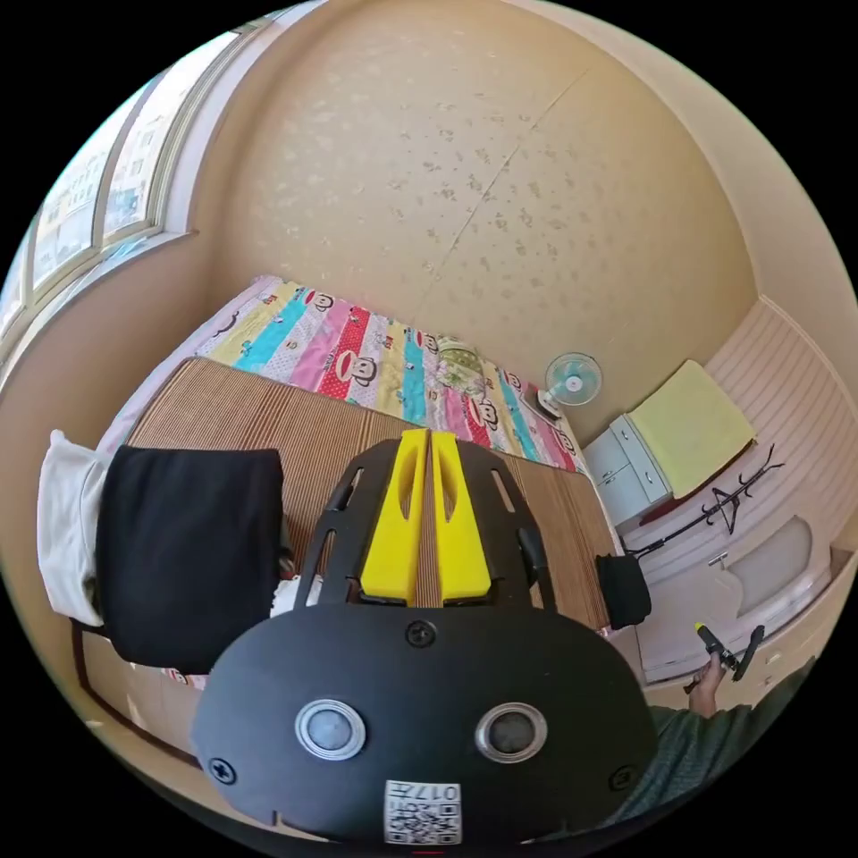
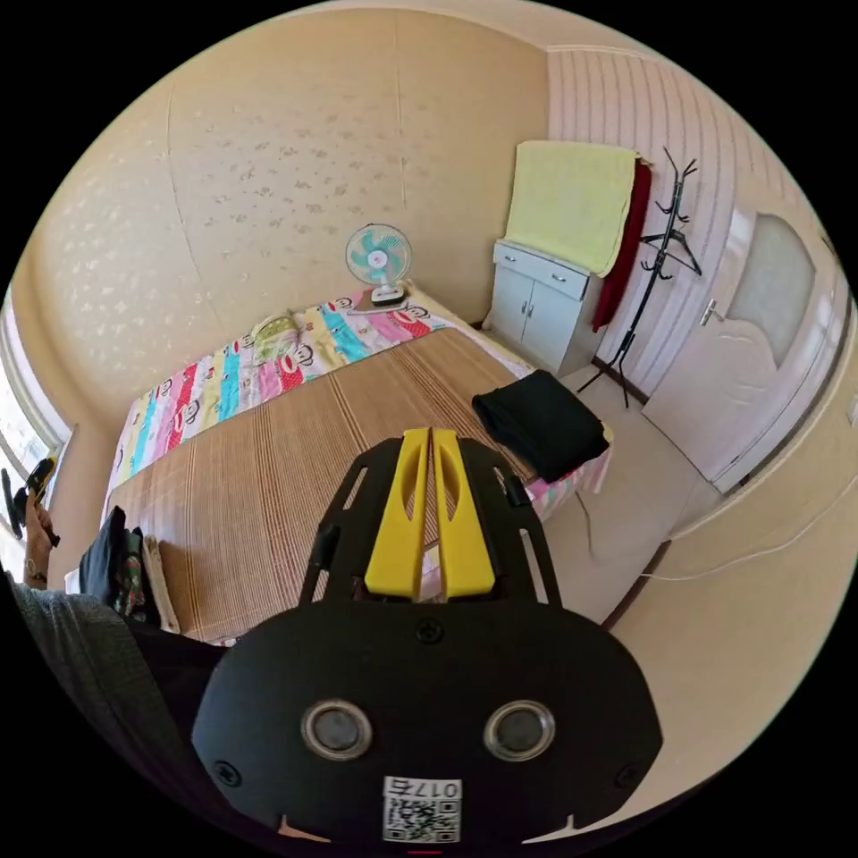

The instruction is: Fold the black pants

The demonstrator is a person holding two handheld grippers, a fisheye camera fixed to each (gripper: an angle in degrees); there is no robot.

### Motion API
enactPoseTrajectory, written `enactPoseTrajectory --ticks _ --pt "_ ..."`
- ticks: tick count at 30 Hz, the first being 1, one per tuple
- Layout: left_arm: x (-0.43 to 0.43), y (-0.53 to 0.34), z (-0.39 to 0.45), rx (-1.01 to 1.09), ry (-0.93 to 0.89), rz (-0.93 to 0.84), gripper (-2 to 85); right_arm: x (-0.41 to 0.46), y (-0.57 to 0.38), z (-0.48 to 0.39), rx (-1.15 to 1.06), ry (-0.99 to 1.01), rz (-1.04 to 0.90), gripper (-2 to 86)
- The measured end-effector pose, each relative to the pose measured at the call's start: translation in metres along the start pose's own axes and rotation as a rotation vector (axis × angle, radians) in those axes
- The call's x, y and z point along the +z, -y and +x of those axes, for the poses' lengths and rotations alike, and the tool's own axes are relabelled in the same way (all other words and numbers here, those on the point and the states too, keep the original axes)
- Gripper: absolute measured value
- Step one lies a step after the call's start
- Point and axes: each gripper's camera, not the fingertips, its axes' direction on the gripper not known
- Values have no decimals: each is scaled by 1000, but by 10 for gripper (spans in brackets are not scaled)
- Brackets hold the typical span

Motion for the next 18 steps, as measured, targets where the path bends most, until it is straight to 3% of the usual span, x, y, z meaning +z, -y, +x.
enactPoseTrajectory --ticks 3,8,18 --pt "36 -18 58 91 -70 -14 -10 -2 5 27 73 -6 81 4" --pt "92 -44 132 176 -110 -59 -10 45 24 118 219 192 -42 8" --pt "162 -98 241 187 -78 -10 -1 156 54 289 553 271 -192 61"
